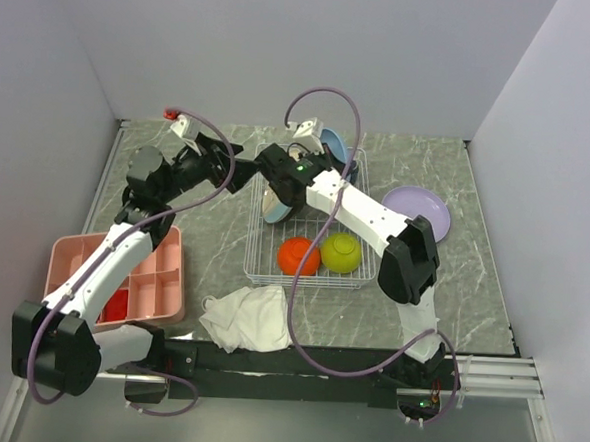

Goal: Load the mixed dishes into the dish rack

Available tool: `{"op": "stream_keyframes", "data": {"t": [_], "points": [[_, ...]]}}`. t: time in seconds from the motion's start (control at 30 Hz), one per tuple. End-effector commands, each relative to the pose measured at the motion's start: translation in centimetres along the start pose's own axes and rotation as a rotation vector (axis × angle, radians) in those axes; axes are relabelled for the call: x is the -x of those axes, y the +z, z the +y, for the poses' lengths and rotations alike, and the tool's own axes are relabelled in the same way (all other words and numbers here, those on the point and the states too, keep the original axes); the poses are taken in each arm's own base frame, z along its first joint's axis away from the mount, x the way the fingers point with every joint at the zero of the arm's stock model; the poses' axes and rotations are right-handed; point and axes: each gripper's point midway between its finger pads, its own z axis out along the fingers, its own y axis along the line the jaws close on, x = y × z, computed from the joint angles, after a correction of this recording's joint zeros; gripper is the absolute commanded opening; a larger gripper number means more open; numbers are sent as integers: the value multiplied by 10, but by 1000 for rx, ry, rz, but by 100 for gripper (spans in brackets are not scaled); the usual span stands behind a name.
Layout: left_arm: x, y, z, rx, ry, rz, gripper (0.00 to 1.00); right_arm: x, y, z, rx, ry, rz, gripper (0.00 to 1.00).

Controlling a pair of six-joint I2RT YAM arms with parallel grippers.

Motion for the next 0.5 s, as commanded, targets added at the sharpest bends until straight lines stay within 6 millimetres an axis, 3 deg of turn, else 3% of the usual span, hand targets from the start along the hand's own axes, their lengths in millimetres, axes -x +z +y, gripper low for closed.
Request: {"op": "stream_keyframes", "data": {"t": [0.0,0.13,0.47], "points": [[19,-6,-10,-6,32,-66,92,-20,-48,53,176,-54,-2,0],[20,-10,-11,0,29,-70,92,-18,-56,64,203,-51,-3,0],[22,-7,-12,-3,20,-66,91,-12,-84,61,367,146,123,0]]}}
